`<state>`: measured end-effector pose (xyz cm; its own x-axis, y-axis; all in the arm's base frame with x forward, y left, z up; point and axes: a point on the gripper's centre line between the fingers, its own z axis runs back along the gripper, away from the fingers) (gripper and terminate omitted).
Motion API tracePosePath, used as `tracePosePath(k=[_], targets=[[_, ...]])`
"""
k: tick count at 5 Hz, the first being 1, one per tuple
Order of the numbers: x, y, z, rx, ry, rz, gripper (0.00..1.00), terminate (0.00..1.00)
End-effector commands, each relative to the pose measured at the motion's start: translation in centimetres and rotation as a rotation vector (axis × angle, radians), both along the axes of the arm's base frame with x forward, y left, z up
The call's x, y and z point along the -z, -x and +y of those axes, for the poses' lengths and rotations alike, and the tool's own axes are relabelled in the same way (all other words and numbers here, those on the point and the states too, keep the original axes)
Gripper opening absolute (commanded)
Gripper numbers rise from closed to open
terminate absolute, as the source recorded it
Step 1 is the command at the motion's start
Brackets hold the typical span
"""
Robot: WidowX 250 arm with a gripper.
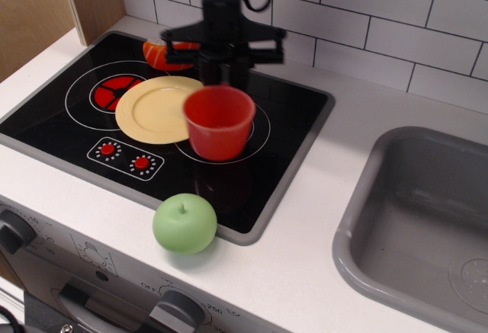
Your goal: Put cup on plate
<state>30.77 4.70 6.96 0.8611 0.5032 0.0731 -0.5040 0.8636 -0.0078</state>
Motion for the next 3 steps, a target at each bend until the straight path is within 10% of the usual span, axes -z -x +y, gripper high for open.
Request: tracePosePath(k=[1, 3], targets=[[-2.3, -0.8, 5.0, -0.030, -0.015, -0.118, 0.00, 0.00], [-2.4, -2.3, 8.0, -0.072, -0.033, -0.175, 0.00, 0.00]])
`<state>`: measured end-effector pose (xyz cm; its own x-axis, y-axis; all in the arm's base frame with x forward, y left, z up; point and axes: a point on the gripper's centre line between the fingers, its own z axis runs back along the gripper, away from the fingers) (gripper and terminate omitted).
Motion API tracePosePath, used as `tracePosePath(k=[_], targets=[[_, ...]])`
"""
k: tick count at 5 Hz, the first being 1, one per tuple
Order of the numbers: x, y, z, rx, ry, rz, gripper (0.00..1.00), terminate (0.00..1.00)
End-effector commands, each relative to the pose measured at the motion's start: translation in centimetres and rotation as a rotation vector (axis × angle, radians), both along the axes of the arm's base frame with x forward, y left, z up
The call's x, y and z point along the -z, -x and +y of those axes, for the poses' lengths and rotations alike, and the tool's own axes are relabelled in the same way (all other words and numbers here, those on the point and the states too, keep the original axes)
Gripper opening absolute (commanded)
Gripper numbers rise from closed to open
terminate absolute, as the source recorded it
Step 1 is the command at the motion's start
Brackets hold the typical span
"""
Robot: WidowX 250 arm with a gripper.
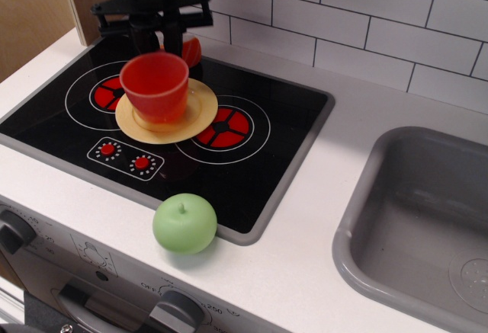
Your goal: Put cup on plate
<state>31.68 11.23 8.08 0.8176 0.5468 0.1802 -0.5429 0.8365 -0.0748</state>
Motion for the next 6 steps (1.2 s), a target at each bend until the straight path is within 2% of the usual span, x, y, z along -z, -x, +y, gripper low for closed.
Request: tracePosePath(k=[1, 3, 4, 5, 6], targets=[[-0.8, -2.0, 1.7, -0.042, -0.026, -0.033, 0.00, 0.00], [-0.5, -1.3, 0.5, -0.039, -0.032, 0.003, 0.00, 0.00], [-0.4, -1.1, 0.4, -0.059, -0.028, 0.028, 1.00, 0.00], [-0.5, -1.4, 0.4, -0.052, -0.075, 0.007, 1.00, 0.00], [-0.9, -1.5, 0.5, -0.026, -0.180, -0.038, 1.00, 0.00]])
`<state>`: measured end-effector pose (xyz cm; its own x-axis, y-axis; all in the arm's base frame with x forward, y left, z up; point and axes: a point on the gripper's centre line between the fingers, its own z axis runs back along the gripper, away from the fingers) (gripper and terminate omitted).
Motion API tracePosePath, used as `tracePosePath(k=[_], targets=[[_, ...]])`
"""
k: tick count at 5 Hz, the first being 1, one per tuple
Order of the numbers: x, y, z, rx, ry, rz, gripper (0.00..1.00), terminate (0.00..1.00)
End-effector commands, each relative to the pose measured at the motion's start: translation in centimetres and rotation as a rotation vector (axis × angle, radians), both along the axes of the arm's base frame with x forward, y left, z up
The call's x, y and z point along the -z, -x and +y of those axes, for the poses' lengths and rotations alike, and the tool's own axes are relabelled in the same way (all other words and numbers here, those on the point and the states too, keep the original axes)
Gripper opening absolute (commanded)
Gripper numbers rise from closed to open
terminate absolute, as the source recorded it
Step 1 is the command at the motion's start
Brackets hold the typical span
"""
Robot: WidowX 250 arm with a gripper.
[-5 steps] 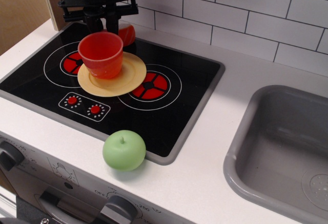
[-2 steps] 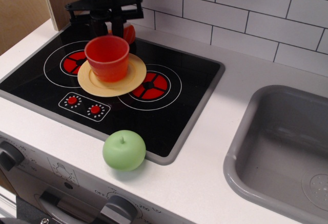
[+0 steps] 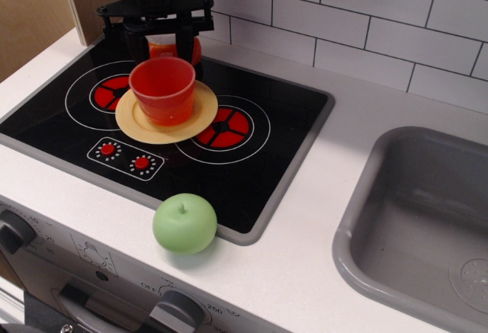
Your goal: Put cup on plate
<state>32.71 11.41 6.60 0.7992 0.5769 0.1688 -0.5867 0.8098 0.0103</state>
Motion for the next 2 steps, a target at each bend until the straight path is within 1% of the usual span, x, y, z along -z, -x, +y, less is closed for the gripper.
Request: tracePosePath(k=[1, 2], targets=[[-3.23, -0.84, 0.65, 0.019, -0.196, -0.163, 1.00, 0.00], [-3.69, -1.54, 0.21, 0.037, -0.167, -0.180, 1.00, 0.00]])
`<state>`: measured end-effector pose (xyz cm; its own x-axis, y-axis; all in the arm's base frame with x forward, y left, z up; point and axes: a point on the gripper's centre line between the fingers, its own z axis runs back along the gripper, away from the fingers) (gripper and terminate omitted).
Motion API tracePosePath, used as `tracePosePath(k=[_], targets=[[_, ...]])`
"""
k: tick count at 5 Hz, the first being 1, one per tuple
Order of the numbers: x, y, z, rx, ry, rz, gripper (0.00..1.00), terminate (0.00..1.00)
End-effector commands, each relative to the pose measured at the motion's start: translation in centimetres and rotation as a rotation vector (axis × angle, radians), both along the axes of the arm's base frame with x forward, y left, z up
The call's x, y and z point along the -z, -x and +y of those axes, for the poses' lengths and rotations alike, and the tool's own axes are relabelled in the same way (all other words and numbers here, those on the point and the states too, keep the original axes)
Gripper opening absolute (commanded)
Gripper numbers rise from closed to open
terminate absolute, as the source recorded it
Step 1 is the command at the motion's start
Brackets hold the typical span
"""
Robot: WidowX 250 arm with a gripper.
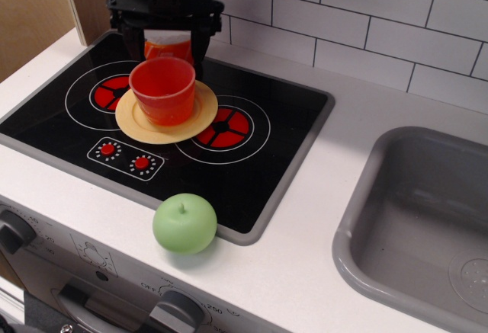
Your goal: Put cup on plate
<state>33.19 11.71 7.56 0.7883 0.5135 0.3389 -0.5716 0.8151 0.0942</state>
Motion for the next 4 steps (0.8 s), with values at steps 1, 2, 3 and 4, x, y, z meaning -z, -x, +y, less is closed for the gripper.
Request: tracePosePath(k=[1, 2, 3, 4], targets=[[-2.9, -1.5, -1.5, 0.070, 0.013, -0.082, 1.00, 0.00], [-2.9, -1.7, -3.4, 0.138, -0.001, -0.090, 1.00, 0.00], [-3.1, -1.2, -5.3, 0.202, -0.017, -0.083, 1.00, 0.00], [-3.2, -0.7, -7.0, 0.244, -0.005, -0.087, 1.00, 0.00]])
